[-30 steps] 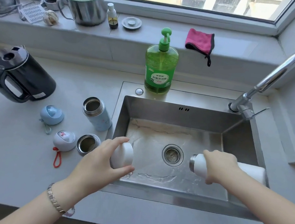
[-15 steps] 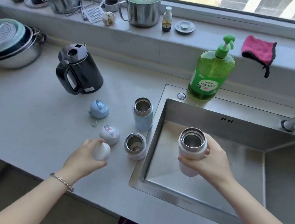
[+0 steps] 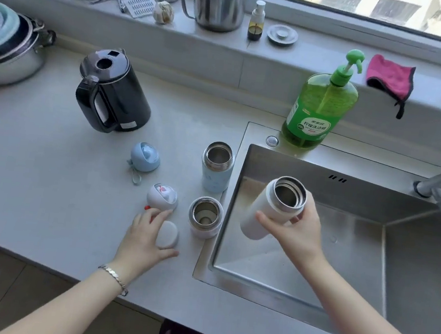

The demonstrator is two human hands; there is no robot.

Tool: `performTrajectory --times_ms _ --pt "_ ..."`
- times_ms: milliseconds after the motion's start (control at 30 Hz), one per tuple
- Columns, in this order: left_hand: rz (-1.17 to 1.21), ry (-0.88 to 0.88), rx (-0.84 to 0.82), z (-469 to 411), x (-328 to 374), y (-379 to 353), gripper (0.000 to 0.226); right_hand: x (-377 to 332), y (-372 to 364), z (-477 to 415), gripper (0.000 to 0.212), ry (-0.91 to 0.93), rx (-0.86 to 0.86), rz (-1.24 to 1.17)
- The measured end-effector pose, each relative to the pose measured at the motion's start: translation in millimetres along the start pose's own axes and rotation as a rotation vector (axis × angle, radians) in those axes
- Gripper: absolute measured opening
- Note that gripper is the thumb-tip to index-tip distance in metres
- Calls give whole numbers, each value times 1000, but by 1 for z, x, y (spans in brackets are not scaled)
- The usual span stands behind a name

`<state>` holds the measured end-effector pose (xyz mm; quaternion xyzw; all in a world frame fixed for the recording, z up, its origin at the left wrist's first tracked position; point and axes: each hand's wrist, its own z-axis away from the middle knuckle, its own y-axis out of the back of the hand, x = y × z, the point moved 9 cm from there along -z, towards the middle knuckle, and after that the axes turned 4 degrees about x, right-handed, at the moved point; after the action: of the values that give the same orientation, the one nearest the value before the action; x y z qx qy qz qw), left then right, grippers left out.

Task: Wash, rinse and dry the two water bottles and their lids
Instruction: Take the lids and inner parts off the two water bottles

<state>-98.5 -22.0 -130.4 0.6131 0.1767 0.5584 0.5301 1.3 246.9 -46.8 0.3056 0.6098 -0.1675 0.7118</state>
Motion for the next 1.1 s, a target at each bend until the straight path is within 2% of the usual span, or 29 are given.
performTrajectory --times_ms 100,200,267,367,400,567,833,967,1033,1100 --pt "232 -118 54 2 40 20 109 1 -23 -18 63 17 18 29" --pt "192 -218 88 -8 78 25 109 4 -46 -24 63 44 -11 62" --pt "130 -242 109 -18 91 23 93 4 -59 -25 64 45 -37 66" --pt "131 -188 158 -26 87 28 56 5 -73 -24 64 38 -87 50" --pt "152 -168 178 -26 80 33 52 6 -78 -24 64 36 -108 47" --pt "130 -81 240 -23 42 51 58 14 -105 -19 61 4 -186 85" --pt "192 -55 157 -20 42 35 80 16 -125 -17 63 18 -335 219" --pt "227 -14 152 -17 42 35 77 21 -114 -16 65 -49 -358 310" --pt "145 -161 299 -6 61 53 65 30 -106 -11 72 -76 -432 424" --pt "174 -336 382 10 92 71 45 37 -92 -6 66 -94 -531 551"
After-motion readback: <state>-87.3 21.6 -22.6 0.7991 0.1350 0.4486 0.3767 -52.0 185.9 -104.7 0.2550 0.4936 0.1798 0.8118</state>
